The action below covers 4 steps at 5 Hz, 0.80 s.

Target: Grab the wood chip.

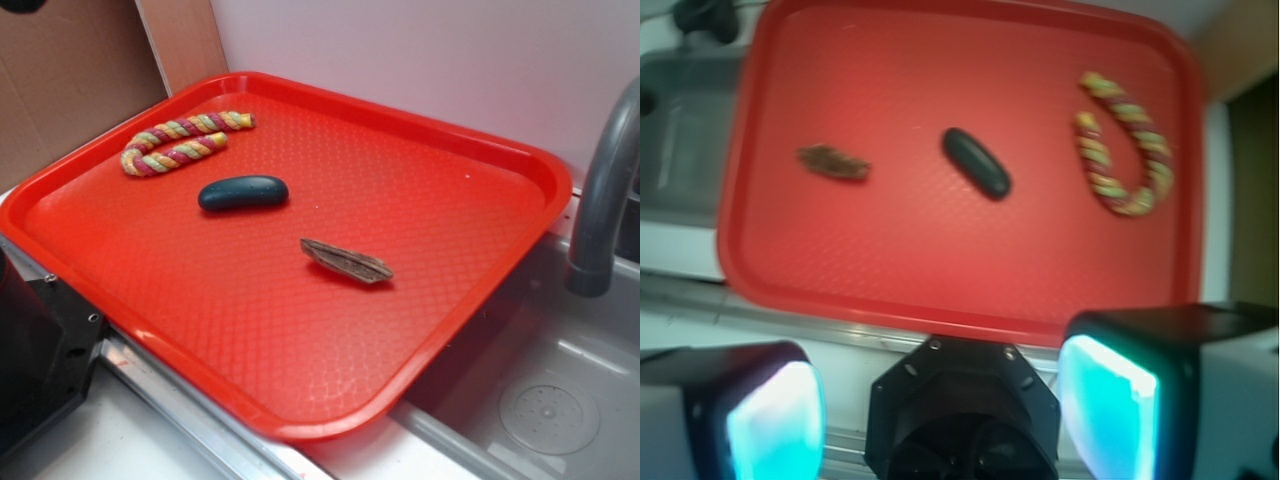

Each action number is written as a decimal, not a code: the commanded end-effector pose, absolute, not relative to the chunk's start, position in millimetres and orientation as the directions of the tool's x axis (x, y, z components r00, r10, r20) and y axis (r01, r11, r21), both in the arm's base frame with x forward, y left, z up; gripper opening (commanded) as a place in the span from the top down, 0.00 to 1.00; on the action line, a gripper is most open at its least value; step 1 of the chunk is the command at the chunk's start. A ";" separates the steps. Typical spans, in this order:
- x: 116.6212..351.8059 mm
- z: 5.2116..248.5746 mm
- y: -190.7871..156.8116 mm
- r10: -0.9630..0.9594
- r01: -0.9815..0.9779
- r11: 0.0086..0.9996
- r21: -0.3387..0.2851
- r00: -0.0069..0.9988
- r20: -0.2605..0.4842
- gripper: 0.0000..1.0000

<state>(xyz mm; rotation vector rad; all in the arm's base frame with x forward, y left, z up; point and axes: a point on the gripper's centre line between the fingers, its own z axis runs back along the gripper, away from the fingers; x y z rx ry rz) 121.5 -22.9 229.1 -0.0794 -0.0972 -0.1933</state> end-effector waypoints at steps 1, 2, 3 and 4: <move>140.1 219.9 -48.0 -0.411 0.424 0.906 -0.019 0.888 0.204 0.00; 158.9 198.7 -72.8 -0.488 0.495 0.868 0.034 0.840 0.236 0.00; 164.4 174.2 -100.9 -0.546 0.546 0.834 0.076 0.801 0.245 0.00; 175.2 145.2 -117.2 -0.597 0.602 0.797 0.050 0.772 0.218 0.00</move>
